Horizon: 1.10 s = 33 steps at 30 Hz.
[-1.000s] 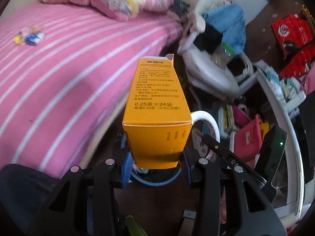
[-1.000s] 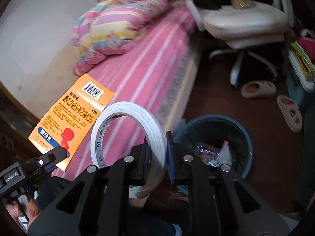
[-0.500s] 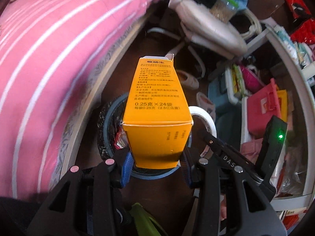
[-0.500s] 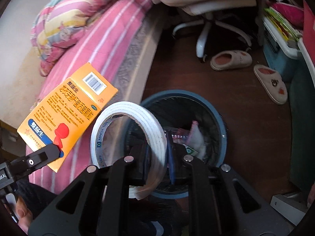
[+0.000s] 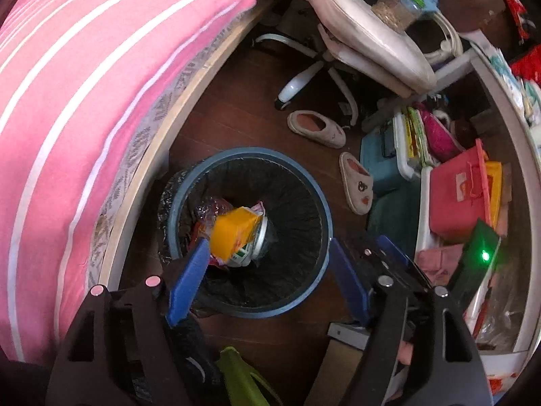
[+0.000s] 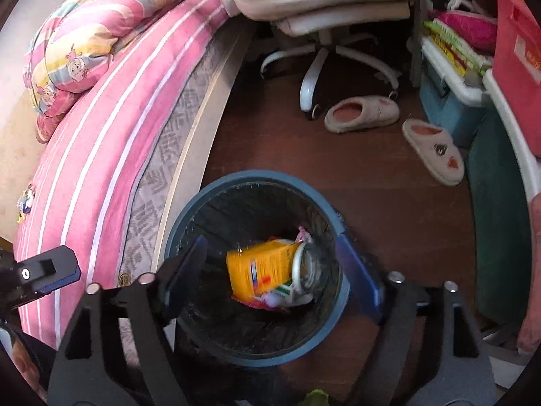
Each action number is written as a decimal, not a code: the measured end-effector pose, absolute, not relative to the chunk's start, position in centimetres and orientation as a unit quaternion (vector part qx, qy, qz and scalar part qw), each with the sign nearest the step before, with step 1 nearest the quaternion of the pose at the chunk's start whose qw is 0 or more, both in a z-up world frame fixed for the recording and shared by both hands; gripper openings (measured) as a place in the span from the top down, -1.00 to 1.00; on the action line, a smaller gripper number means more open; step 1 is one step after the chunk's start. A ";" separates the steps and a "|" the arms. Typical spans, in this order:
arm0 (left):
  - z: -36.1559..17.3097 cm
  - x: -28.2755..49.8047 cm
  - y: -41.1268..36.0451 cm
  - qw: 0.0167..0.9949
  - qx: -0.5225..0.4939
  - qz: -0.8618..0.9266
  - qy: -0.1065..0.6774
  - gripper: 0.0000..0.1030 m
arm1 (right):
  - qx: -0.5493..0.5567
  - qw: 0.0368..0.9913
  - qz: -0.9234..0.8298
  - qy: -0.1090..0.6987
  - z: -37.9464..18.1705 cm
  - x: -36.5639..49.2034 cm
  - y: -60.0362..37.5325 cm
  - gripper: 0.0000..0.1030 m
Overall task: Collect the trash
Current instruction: 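Open both tools to drop the box and tape into the bin, then move both tools back to the bed toward the snack wrapper and tissue pack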
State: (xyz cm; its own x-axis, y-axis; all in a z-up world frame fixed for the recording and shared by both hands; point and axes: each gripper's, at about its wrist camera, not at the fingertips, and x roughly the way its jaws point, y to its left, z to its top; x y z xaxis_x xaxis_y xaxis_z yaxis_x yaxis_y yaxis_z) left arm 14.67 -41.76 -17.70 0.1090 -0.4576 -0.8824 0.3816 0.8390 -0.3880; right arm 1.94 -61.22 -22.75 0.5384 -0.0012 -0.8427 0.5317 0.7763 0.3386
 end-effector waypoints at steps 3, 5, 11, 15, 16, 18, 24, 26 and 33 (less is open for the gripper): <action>-16.7 14.8 -40.3 0.753 -0.060 -0.274 0.595 -0.42 | 0.273 0.850 -0.155 0.423 -21.1 2.0 -60.3 -0.68; -15.6 14.6 -39.1 0.763 -0.082 -0.270 0.581 -0.43 | 0.249 0.877 -0.143 0.386 -19.1 1.9 -58.9 -0.73; -11.0 13.8 -35.2 0.797 -0.142 -0.273 0.519 -0.49 | 0.189 0.919 -0.111 0.326 -14.4 2.6 -55.3 -0.78; -7.9 13.6 -31.8 0.813 -0.186 -0.281 0.475 -0.53 | 0.157 0.929 -0.089 0.323 -10.6 4.4 -52.2 -0.90; -7.0 13.5 -30.7 0.817 -0.195 -0.282 0.464 -0.54 | 0.155 0.929 -0.084 0.324 -10.1 4.8 -51.9 -0.90; -5.6 13.6 -28.5 0.824 -0.209 -0.278 0.447 -0.58 | 0.151 0.933 -0.066 0.318 -8.2 5.8 -50.0 -0.90; -1.9 13.6 -20.0 0.852 -0.260 -0.242 0.385 -0.67 | 0.132 0.950 0.002 0.283 -3.4 8.8 -43.2 -0.90; -1.4 13.6 -16.7 0.862 -0.273 -0.220 0.365 -0.67 | 0.135 0.953 0.035 0.268 -2.0 9.9 -41.1 -0.90; -3.1 15.5 -6.8 0.873 -0.317 -0.143 0.342 -0.70 | 0.088 0.955 0.135 0.250 1.2 15.8 -30.1 -0.90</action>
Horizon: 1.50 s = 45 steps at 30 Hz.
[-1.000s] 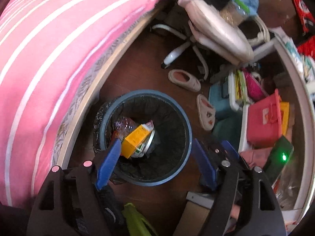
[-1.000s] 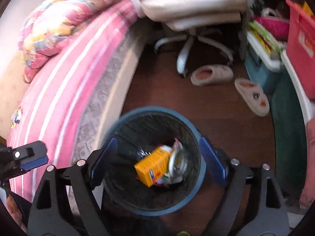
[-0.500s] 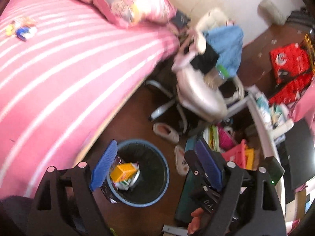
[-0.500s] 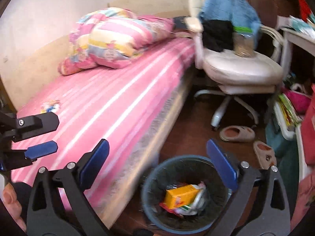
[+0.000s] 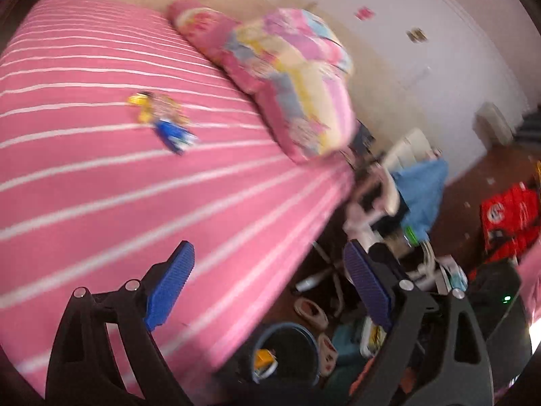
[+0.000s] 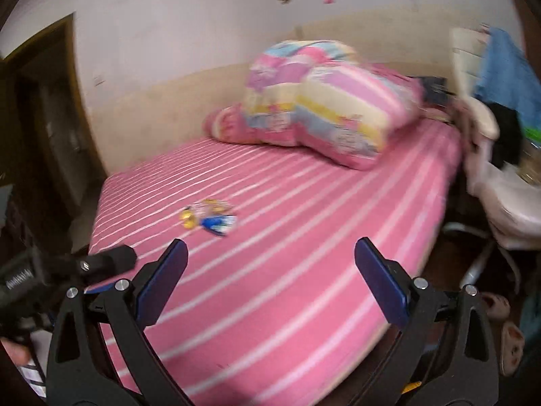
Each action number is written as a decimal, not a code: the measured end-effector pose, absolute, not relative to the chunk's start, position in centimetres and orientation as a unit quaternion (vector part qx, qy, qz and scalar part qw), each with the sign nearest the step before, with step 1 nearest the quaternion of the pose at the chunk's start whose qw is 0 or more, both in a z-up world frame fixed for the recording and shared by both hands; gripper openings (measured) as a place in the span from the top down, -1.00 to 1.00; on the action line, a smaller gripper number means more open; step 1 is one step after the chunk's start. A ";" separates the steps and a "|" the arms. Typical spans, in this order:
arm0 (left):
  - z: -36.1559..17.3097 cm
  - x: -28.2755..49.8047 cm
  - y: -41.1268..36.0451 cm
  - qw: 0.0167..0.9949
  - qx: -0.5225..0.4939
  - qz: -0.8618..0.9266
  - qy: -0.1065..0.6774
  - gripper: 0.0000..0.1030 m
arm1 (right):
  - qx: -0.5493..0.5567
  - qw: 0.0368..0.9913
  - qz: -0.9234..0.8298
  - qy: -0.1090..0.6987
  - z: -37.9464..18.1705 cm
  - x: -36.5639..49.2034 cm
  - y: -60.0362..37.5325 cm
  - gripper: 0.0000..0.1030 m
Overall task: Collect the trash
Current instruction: 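Move both tools back to the bed toward the snack wrapper and tissue pack, then grasp the yellow snack wrapper with left tool while right tool grasps the blue tissue pack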
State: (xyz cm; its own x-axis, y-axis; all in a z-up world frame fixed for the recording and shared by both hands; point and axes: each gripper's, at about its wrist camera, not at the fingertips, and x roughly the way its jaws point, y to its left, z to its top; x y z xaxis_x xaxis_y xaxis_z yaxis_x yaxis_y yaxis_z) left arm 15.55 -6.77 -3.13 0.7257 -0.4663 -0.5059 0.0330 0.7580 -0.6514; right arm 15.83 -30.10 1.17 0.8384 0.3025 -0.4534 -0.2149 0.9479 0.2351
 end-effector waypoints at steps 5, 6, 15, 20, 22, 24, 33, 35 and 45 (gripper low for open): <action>-6.0 18.6 -1.5 0.871 -0.334 -0.105 0.344 -0.71 | 0.042 0.947 0.163 0.274 0.0 20.0 -23.4 -0.90; -6.5 19.1 -0.9 0.871 -0.335 -0.099 0.345 -0.71 | 0.044 0.939 0.179 0.289 -0.7 21.4 -22.2 -0.90; -10.1 28.1 2.1 0.864 -0.331 -0.087 0.370 -0.71 | 0.034 0.920 0.212 0.327 -6.3 29.4 -17.5 -0.90; -10.9 33.6 2.8 0.861 -0.323 -0.084 0.385 -0.71 | 0.024 0.911 0.222 0.348 -8.7 34.0 -16.0 -0.90; -11.2 35.4 3.1 0.858 -0.324 -0.084 0.388 -0.71 | 0.028 0.907 0.225 0.354 -9.1 35.1 -15.8 -0.90; -11.7 37.5 3.3 0.857 -0.322 -0.082 0.394 -0.71 | 0.040 0.903 0.232 0.359 -9.5 36.6 -15.7 -0.90; -13.7 43.3 4.3 0.848 -0.319 -0.074 0.417 -0.71 | 0.021 0.893 0.249 0.374 -11.5 41.8 -13.6 -0.90; -13.8 44.0 4.2 0.850 -0.311 -0.077 0.418 -0.71 | 0.025 0.890 0.249 0.381 -12.0 42.6 -13.6 -0.90; -15.3 46.3 4.5 0.851 -0.288 -0.087 0.431 -0.69 | 0.047 0.867 0.266 0.419 -14.1 45.5 -12.6 -0.90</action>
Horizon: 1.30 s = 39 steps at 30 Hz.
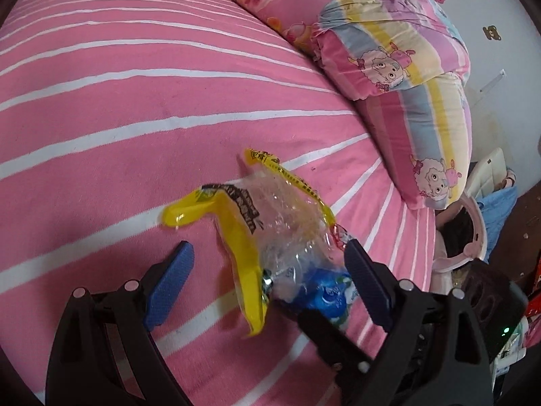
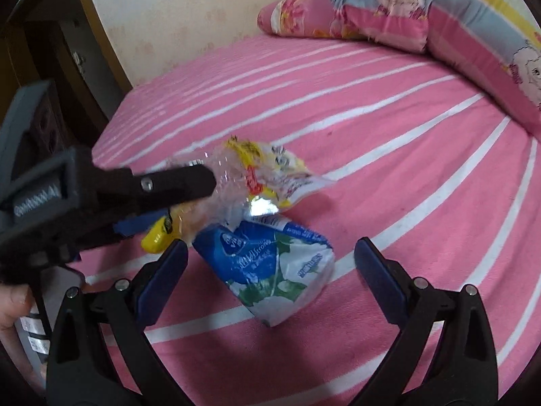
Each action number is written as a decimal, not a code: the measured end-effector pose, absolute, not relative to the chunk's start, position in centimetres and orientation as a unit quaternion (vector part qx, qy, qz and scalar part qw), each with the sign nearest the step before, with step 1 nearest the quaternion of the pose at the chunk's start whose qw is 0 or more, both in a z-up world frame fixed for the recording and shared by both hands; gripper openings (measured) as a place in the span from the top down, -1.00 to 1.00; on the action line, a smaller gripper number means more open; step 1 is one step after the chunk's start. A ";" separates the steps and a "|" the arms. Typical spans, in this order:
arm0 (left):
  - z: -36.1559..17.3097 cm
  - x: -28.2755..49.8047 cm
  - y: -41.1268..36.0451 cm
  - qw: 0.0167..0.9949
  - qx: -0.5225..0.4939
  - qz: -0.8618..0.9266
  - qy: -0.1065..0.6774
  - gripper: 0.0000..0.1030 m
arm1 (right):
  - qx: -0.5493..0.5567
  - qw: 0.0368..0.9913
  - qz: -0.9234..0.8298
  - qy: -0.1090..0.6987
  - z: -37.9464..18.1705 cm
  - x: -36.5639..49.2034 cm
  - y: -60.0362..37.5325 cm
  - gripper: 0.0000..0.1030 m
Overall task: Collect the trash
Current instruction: 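Grasp the yellow snack wrapper with left tool while right tool grasps the blue tissue pack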
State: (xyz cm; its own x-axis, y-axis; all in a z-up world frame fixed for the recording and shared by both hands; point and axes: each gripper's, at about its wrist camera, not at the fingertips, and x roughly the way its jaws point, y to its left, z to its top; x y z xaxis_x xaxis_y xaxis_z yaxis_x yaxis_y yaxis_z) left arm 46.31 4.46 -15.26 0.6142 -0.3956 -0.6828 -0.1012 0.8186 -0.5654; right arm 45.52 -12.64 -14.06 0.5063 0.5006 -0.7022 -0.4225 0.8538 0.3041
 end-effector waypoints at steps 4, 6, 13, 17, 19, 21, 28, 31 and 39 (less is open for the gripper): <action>-15.5 47.1 4.5 0.854 -0.281 -0.086 0.430 -0.68 | 0.046 0.863 0.270 0.425 -14.3 45.5 -12.4 -0.84; -15.5 47.3 4.3 0.858 -0.267 -0.078 0.432 -0.54 | 0.052 0.860 0.275 0.427 -14.4 45.6 -12.5 -0.73; -15.4 47.0 4.3 0.863 -0.253 -0.059 0.434 -0.16 | 0.053 0.856 0.284 0.428 -14.5 45.7 -12.3 -0.36; -15.2 46.8 4.3 0.865 -0.248 -0.051 0.433 0.00 | 0.058 0.860 0.280 0.423 -14.5 45.6 -12.5 -0.04; -15.1 46.7 4.4 0.866 -0.249 -0.050 0.432 0.11 | 0.067 0.861 0.277 0.421 -14.4 45.6 -12.8 0.08; -15.1 46.6 4.6 0.864 -0.257 -0.050 0.431 0.13 | 0.069 0.863 0.275 0.419 -14.2 45.7 -13.0 0.19; -14.7 46.0 4.9 0.865 -0.267 -0.045 0.423 0.21 | 0.063 0.874 0.274 0.397 -13.1 44.7 -13.3 0.62; -14.2 45.5 4.9 0.865 -0.273 -0.047 0.417 0.22 | 0.059 0.877 0.276 0.389 -12.6 44.4 -13.3 0.69; -13.0 43.9 4.1 0.870 -0.279 -0.061 0.402 0.22 | 0.067 0.882 0.273 0.379 -11.2 43.4 -14.4 0.73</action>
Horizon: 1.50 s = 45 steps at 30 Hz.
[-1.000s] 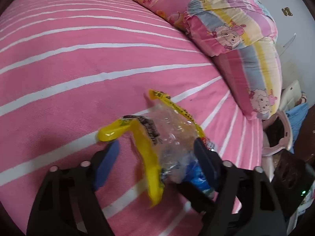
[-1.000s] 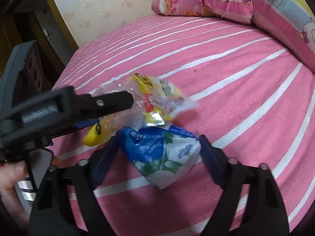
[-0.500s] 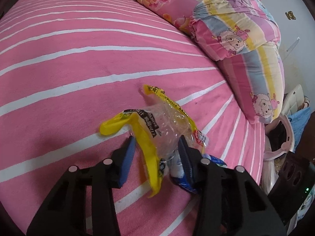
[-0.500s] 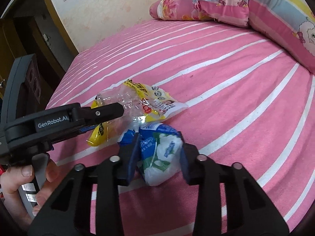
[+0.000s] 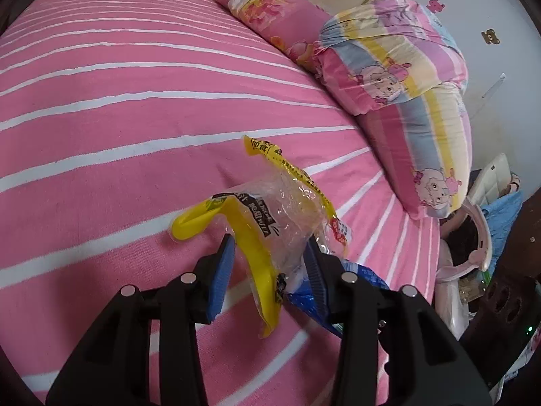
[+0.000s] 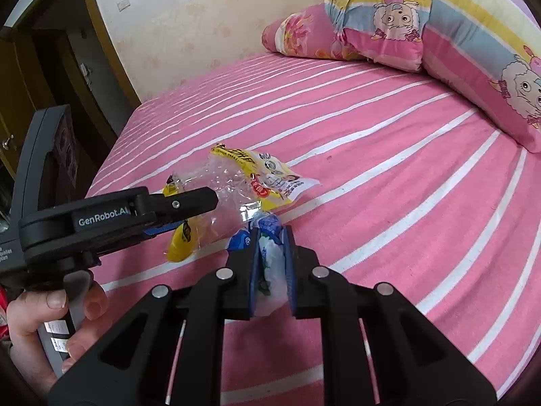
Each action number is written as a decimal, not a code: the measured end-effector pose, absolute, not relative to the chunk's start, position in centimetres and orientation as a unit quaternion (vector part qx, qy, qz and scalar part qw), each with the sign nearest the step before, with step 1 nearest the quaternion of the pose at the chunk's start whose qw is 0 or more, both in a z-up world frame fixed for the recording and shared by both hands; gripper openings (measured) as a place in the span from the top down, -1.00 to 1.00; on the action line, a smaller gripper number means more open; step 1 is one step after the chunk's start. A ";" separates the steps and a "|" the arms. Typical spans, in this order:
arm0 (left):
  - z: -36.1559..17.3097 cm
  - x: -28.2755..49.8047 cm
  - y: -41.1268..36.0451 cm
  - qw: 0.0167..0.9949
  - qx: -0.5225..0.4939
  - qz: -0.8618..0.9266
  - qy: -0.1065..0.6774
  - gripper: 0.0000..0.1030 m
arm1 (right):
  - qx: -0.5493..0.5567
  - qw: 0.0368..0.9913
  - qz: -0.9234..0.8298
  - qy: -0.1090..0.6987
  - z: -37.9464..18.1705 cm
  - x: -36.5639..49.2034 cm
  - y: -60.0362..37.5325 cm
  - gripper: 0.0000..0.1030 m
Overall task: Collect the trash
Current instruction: 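Grasp the yellow snack wrapper with left tool while right tool grasps the blue tissue pack, then carry the wrapper and tissue pack with both tools over the trash bin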
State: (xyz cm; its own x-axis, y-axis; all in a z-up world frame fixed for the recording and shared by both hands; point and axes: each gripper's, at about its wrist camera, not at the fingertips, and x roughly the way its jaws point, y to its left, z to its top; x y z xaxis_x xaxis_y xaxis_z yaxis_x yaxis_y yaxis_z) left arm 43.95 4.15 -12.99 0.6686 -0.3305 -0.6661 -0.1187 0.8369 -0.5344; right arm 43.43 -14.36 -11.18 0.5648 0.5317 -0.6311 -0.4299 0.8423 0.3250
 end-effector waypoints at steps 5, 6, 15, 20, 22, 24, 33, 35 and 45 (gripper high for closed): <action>-12.3 41.8 3.6 0.873 -0.278 -0.070 0.394 0.22 | 0.078 0.880 0.276 0.378 -10.2 42.1 -14.9 0.75; -12.1 41.1 3.5 0.872 -0.283 -0.071 0.393 0.22 | 0.083 0.878 0.279 0.380 -10.0 41.4 -15.1 0.75; -9.9 33.7 1.6 0.876 -0.314 -0.082 0.358 0.22 | 0.097 0.879 0.282 0.372 -7.8 35.2 -16.9 0.75; -9.8 27.5 1.0 0.864 -0.348 -0.085 0.352 0.22 | 0.133 0.869 0.291 0.378 -7.0 30.8 -18.5 0.75; -9.6 25.1 1.1 0.862 -0.361 -0.083 0.346 0.23 | 0.136 0.870 0.296 0.371 -6.3 28.6 -19.0 0.75; -9.2 22.8 1.1 0.861 -0.372 -0.080 0.337 0.23 | 0.135 0.873 0.297 0.361 -5.6 26.6 -19.3 0.75; -4.6 13.0 -1.2 0.869 -0.381 -0.099 0.300 0.23 | 0.145 0.894 0.287 0.312 -2.6 16.4 -23.4 0.75; -3.3 11.1 -2.2 0.869 -0.382 -0.111 0.293 0.23 | 0.155 0.897 0.286 0.299 -1.5 14.3 -24.8 0.75; 1.2 5.6 -9.1 0.871 -0.359 -0.179 0.285 0.23 | 0.173 0.915 0.251 0.263 1.7 6.4 -32.5 0.75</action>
